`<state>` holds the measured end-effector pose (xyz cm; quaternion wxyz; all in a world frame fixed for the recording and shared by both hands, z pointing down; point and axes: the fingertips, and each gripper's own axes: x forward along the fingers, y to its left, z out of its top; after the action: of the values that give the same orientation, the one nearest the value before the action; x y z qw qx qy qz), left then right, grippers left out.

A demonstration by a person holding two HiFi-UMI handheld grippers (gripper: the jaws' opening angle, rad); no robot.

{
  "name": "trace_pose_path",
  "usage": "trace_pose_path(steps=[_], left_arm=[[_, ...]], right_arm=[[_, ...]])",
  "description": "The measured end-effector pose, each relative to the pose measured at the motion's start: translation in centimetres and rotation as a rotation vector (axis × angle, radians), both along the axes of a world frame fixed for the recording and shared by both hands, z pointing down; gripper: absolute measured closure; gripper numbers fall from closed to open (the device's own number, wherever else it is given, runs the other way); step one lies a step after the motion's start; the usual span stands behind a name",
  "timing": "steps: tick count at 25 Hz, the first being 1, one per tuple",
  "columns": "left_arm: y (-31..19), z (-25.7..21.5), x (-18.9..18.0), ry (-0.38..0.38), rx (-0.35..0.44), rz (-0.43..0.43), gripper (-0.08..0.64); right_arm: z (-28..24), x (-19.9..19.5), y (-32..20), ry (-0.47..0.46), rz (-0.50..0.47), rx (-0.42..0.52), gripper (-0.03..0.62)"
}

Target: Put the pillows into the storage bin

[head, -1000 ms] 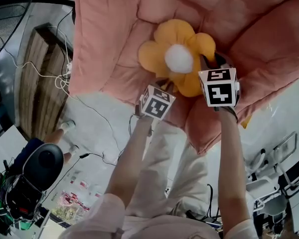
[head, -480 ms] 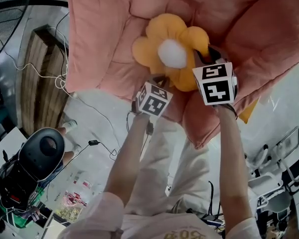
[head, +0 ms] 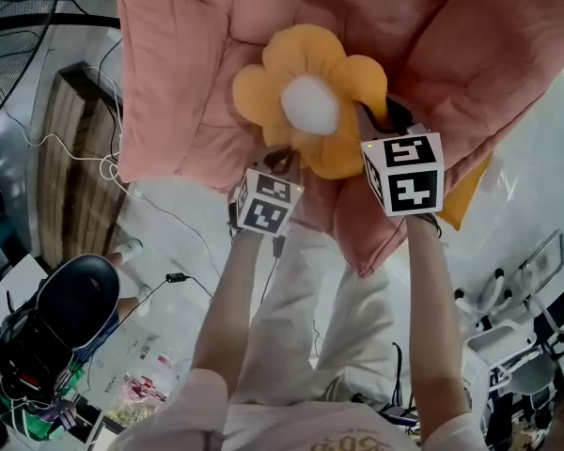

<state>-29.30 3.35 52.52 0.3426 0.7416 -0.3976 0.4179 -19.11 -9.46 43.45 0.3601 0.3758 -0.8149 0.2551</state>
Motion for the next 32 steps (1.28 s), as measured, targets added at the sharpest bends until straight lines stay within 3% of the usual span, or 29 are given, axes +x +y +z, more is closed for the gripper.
trace_pose_path(steps=[14,20,32], left_arm=[[1.4,-7.0,1.1,-0.053,0.055,0.153,0.528],[3.4,-11.3,4.2,-0.068,0.056,0.224,0.528],[4.7,-17.6,12.2,-0.089,0.117,0.379,0.529]], right_arm=[[-7.3,3.3,3.7,-0.162,0.123,0.007,0.462],[-11.3,7.2,6.6,-0.223,0.139,0.019,0.462],[-16.2,17.1,10.8,-0.294,0.291,0.070,0.463]])
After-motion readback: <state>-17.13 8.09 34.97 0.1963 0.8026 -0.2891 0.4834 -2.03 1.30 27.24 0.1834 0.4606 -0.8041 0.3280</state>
